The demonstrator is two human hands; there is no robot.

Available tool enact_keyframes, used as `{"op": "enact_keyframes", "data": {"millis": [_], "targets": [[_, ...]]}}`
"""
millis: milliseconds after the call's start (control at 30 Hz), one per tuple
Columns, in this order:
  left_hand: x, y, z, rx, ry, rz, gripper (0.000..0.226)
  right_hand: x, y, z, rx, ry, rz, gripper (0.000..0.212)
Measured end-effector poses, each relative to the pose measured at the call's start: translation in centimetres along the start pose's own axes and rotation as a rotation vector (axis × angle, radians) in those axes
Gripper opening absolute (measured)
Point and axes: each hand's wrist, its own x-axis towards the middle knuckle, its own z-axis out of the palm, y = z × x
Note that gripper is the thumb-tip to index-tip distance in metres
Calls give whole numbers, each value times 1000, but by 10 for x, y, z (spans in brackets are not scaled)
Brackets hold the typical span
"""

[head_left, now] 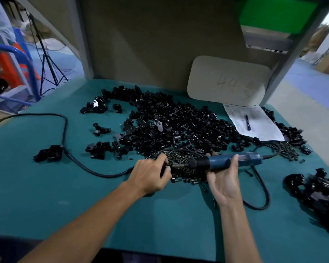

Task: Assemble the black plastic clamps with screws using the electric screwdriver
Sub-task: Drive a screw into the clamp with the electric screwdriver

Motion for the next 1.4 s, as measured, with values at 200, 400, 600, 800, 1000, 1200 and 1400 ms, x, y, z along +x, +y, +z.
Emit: {"op": "enact_keyframes", "data": {"millis": [200, 400, 600, 800, 1000, 1200, 1400], "targets": [[2, -5, 4, -52, -17, 39, 28, -2, -1, 0, 60, 14, -2, 78], [6, -13, 4, -188, 41, 3, 24, 6, -39, 8, 23, 25, -122, 81], [40, -7, -9, -677, -23, -484, 19, 15, -86, -11, -1182, 133, -266, 39], [50, 12, -27, -1356, -104, -799, 18, 14, -70, -35, -1909, 150, -133, 49], [47, 24, -62, -1271, -343, -710, 27, -16, -66, 39, -1756, -194, -402, 61], [49, 31, -89, -1131, -580, -431, 41, -34, -33, 106, -1553, -618, -296, 33], [37, 23, -97, -685, -307, -295, 60, -34, -25, 100, -1173, -589, -90, 21]]}}
